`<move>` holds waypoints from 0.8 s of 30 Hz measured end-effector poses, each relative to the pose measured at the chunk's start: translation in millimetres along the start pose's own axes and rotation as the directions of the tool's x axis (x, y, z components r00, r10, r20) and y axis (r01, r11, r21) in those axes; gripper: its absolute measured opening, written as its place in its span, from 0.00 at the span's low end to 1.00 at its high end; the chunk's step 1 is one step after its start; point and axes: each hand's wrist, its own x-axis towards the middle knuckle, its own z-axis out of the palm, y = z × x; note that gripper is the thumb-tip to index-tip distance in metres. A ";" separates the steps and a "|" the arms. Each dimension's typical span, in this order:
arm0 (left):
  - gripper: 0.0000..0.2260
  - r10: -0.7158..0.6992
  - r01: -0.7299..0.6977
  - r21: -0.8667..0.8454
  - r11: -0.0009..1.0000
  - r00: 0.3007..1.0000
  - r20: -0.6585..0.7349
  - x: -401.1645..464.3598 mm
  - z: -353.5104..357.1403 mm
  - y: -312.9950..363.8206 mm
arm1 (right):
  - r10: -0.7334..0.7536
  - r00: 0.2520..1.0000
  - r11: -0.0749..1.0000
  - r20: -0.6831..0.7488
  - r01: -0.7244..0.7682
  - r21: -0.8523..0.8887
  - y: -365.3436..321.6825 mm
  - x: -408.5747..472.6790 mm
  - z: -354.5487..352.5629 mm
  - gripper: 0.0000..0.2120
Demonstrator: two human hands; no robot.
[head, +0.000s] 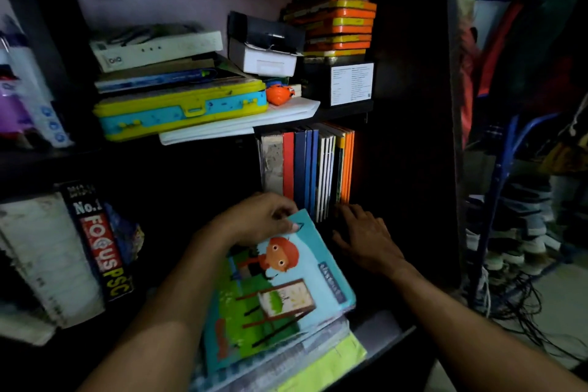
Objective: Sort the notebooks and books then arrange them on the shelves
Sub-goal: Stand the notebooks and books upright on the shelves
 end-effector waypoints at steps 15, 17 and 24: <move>0.11 0.075 -0.180 -0.004 0.984 0.427 -0.901 19.9 34.4 60.1 | 0.013 0.995 0.920 -0.097 0.026 0.392 12.0 -13.9 -8.1 0.40; 0.10 0.024 -0.210 -0.054 0.976 0.348 -0.937 24.6 58.4 58.5 | 0.168 0.974 0.868 -0.152 -0.074 0.490 10.1 -16.3 -16.2 0.29; 0.17 -0.200 -0.326 -0.474 0.818 0.611 -0.766 31.5 91.5 12.8 | 0.236 0.944 0.841 -0.229 -0.081 0.535 25.1 -13.5 -7.9 0.11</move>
